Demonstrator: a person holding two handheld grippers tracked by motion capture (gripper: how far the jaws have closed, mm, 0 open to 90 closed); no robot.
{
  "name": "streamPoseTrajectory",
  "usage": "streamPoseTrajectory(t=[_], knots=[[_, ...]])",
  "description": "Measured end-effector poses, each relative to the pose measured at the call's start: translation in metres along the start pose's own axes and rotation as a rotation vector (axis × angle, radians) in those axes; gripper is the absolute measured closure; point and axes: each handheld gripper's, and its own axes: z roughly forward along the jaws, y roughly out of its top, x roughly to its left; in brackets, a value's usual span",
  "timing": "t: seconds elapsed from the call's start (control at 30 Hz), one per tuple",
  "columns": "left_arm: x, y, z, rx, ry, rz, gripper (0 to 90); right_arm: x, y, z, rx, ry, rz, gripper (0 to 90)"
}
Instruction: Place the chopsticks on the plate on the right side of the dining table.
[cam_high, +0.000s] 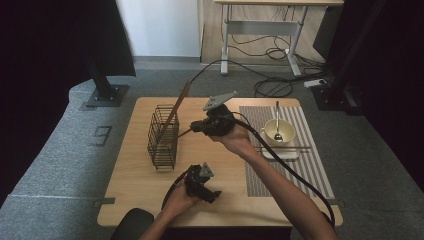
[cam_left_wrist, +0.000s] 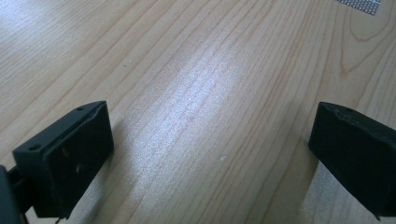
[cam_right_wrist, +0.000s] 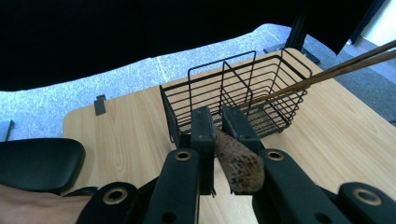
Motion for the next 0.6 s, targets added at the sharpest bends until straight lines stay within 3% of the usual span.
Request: streamPoseTrajectory(t=[0.6], knots=[[-0.001, 0.000, 0.001, -0.006, 0.006, -0.006, 0.0, -0.008, 0.003, -0.059, -0.031, -0.063, 0.004, 82.4]])
